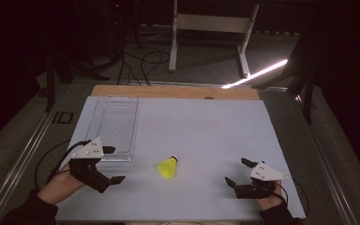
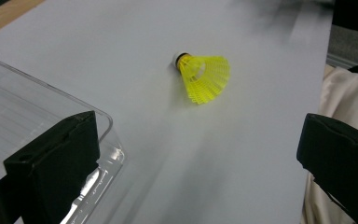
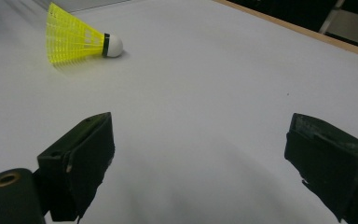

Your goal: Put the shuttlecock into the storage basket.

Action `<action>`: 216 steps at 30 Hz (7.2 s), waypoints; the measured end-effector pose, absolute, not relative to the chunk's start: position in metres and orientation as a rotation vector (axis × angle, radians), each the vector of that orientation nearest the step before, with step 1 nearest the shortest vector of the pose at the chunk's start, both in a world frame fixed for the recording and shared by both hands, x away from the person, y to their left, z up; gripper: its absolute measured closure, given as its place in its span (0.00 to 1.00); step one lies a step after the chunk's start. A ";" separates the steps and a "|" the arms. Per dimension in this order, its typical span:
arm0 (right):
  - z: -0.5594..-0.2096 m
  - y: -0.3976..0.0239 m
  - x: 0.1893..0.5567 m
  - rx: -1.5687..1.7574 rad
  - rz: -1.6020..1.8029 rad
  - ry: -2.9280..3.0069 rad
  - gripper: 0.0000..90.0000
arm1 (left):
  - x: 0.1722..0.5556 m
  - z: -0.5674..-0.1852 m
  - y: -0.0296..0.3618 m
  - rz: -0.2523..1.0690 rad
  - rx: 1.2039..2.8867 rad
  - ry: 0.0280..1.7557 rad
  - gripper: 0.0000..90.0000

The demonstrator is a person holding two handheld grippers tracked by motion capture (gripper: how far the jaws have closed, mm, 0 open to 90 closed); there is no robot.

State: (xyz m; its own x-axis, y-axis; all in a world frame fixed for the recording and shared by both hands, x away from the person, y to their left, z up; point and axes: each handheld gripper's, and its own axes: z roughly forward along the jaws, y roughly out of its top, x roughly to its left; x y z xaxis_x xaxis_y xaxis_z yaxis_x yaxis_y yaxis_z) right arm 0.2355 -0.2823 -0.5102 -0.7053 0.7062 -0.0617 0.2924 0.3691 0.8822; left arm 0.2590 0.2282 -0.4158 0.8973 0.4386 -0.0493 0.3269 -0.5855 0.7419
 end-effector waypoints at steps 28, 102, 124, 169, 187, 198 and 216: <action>-0.512 -0.281 0.236 0.870 1.277 2.221 0.09 | 0.268 -0.410 0.208 0.074 2.491 0.508 0.00; -0.511 -0.282 0.236 0.871 1.289 2.225 0.09 | 0.307 -0.434 0.083 0.080 2.726 0.475 0.01; -0.512 -0.282 0.236 0.866 1.293 2.234 0.09 | 0.322 -0.468 0.068 0.107 2.805 0.530 0.37; -0.513 -0.281 0.236 0.865 1.294 2.247 0.09 | 0.324 -0.468 0.043 0.187 2.893 0.557 1.00; -0.512 -0.281 0.236 0.865 1.293 2.244 0.09 | 0.330 -0.447 0.051 0.198 2.872 0.576 1.00; -0.513 -0.281 0.237 0.865 1.293 2.246 0.09 | 0.336 -0.436 0.054 0.232 2.873 0.589 1.00; -0.513 -0.280 0.237 0.868 1.295 2.250 0.09 | 0.349 -0.405 0.066 0.292 2.840 0.634 1.00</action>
